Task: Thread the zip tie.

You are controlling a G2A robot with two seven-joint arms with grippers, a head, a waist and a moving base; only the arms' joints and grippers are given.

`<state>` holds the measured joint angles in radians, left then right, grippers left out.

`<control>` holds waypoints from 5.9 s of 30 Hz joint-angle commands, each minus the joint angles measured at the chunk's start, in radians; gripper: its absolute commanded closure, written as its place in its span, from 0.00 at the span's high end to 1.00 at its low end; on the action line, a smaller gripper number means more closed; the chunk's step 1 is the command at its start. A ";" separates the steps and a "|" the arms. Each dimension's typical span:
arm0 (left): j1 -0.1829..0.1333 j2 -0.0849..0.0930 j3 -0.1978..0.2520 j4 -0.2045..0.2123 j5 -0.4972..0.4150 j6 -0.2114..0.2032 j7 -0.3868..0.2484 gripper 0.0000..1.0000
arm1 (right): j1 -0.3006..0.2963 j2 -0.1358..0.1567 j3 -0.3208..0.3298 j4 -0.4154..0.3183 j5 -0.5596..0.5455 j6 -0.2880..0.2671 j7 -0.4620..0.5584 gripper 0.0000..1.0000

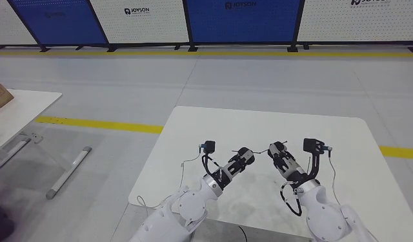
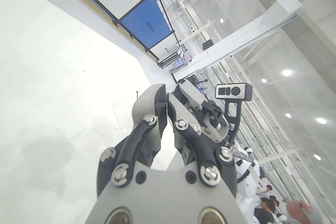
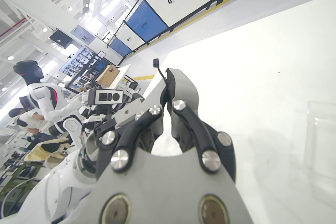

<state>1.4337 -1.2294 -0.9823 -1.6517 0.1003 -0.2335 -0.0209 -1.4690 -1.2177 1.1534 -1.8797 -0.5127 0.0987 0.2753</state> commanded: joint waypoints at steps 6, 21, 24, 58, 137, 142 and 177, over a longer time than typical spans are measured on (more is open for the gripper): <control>0.000 0.000 0.000 0.000 0.000 0.000 0.000 0.00 | -0.011 -0.001 0.006 -0.012 -0.008 -0.004 0.004 0.00; 0.000 0.000 0.000 0.000 0.000 0.000 0.000 0.00 | -0.015 -0.003 0.020 -0.013 -0.004 -0.021 0.017 0.00; 0.000 0.000 0.000 0.000 0.000 0.000 0.000 0.00 | -0.010 -0.005 0.018 -0.007 0.001 -0.024 0.018 0.00; 0.000 0.000 0.000 0.000 0.000 0.000 0.000 0.00 | -0.009 -0.015 0.015 0.003 -0.010 -0.021 0.021 0.00; 0.008 -0.021 0.002 0.012 -0.114 -0.027 0.025 0.00 | -0.006 -0.032 0.019 0.084 0.077 -0.125 0.033 0.00; 0.012 -0.022 0.002 0.010 -0.105 -0.019 0.026 0.00 | -0.008 -0.032 0.020 0.079 0.082 -0.124 0.036 0.08; 0.000 -0.036 0.016 0.024 -0.054 0.002 0.040 0.00 | -0.017 -0.029 0.035 0.068 0.056 -0.119 0.057 0.00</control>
<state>1.4339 -1.2656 -0.9663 -1.6276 0.0458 -0.2289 0.0224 -1.4870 -1.2462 1.1904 -1.8116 -0.4545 -0.0198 0.3310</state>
